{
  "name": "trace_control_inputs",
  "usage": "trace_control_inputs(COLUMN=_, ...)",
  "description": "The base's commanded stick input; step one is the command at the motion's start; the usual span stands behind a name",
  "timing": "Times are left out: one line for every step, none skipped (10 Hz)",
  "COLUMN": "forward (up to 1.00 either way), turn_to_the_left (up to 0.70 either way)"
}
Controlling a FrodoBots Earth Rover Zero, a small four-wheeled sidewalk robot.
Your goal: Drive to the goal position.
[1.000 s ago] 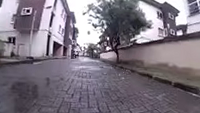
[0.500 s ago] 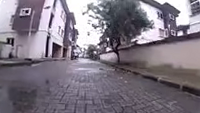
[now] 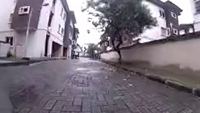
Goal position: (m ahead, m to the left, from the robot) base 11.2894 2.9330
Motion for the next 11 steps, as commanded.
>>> trace_control_inputs(forward=0.7, turn_to_the_left=0.0)
trace_control_inputs(forward=0.7, turn_to_the_left=0.0)
trace_control_inputs(forward=0.7, turn_to_the_left=0.0)
trace_control_inputs(forward=0.7, turn_to_the_left=0.0)
trace_control_inputs(forward=0.7, turn_to_the_left=0.0)
trace_control_inputs(forward=0.7, turn_to_the_left=0.07)
trace_control_inputs(forward=0.7, turn_to_the_left=0.15)
trace_control_inputs(forward=0.7, turn_to_the_left=0.22)
trace_control_inputs(forward=0.7, turn_to_the_left=0.3)
trace_control_inputs(forward=0.7, turn_to_the_left=0.0)
trace_control_inputs(forward=0.7, turn_to_the_left=0.0)
